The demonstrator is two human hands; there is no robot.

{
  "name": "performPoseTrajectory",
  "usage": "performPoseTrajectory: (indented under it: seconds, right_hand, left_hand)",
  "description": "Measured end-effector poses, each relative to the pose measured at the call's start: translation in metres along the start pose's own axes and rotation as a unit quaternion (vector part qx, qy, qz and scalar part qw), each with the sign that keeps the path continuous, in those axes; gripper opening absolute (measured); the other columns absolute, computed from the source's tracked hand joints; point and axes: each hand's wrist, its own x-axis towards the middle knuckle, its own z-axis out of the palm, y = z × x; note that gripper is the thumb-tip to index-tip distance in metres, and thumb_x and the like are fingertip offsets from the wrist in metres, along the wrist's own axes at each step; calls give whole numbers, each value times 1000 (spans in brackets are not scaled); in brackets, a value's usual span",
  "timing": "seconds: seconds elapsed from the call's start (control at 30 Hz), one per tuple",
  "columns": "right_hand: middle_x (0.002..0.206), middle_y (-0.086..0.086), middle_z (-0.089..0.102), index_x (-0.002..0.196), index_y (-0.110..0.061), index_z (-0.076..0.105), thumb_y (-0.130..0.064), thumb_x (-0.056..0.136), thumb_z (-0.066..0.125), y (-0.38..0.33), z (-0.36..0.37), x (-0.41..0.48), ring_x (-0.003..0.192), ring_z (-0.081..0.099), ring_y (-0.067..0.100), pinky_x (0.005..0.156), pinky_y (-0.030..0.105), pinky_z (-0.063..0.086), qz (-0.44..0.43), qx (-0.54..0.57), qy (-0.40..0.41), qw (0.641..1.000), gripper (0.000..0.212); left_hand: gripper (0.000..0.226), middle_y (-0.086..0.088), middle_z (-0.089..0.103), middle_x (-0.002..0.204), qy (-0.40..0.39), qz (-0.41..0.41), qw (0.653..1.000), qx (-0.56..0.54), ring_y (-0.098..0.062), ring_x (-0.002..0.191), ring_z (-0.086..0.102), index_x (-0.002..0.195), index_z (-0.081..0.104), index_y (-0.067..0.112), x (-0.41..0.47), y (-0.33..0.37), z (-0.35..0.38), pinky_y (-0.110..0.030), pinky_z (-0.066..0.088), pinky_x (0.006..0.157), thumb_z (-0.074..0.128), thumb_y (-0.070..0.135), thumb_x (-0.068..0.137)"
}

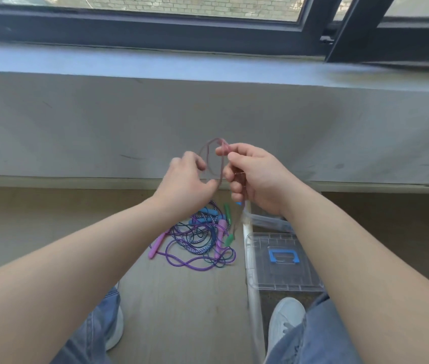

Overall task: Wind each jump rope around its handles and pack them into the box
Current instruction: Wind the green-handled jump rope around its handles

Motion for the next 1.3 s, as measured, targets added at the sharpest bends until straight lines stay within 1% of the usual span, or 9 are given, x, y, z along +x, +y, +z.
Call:
performPoseTrajectory:
  seconds: [0.1,0.23,0.33,0.43,0.53,0.7,0.93,1.1,1.3]
  right_hand:
    - [70,11,61,119,-10,55,-9,109,35,-1,2,-1,52,54,17,46,27,50,-30,36,-2,999,22]
    - [78,12,71,117,-9,56,-7,108,37,-2,-1,2,63,65,22,62,34,58,-65,70,37,995,21]
    - [85,12,75,116,-11,57,-10,108,39,-3,-3,4,74,71,24,69,34,59,-75,66,59,993,20]
    - [86,10,75,117,-11,59,-15,108,44,-1,-4,6,73,72,21,66,30,60,-61,32,77,995,18]
    - [85,11,73,116,-9,61,-15,107,48,2,-3,7,61,69,13,53,24,55,-42,27,80,996,17]
    - [81,8,71,104,-11,60,-13,106,50,7,-4,10,51,60,14,42,23,45,-41,-1,86,995,11]
    - [72,7,68,96,-19,64,-61,102,36,10,-8,5,66,66,24,65,32,51,129,-113,-76,982,51]
    - [58,2,53,95,-6,68,-18,106,47,9,-12,0,57,53,21,75,41,53,97,-166,-60,980,27]
    - [66,9,57,100,-6,62,-17,108,45,1,-2,1,54,59,22,60,38,59,17,47,2,999,22]
  left_hand:
    - [8,9,59,76,-41,62,997,-33,-14,73,56,80,54,24,-4,5,3,-24,43,63,62,22,82]
    - [38,3,71,105,-183,13,966,-184,-18,99,69,116,58,24,-6,7,7,-41,58,88,66,27,79]
    - [15,0,75,107,-229,38,958,-170,-17,101,71,106,67,18,-9,6,12,-37,57,90,57,25,97]
    - [25,-4,76,100,-228,27,946,-229,-22,92,75,92,65,14,-13,11,14,-37,60,82,45,24,103]
    - [24,-8,74,96,-225,-2,922,-314,-29,92,74,109,61,2,-10,15,9,-35,59,76,44,18,104]
    - [17,-7,72,95,-279,0,887,-367,-24,91,72,99,64,14,-9,15,1,-35,58,76,49,19,103]
    - [14,-12,68,93,-78,-71,886,-452,-27,70,74,100,57,13,12,14,-8,-31,62,57,46,18,104]
    - [15,-15,64,103,-2,-130,883,-451,-23,69,70,105,54,9,28,-1,-12,-28,62,60,43,19,105]
    - [56,-8,69,88,-273,-98,864,-411,-29,90,69,101,65,26,7,4,8,-38,50,84,30,70,94]
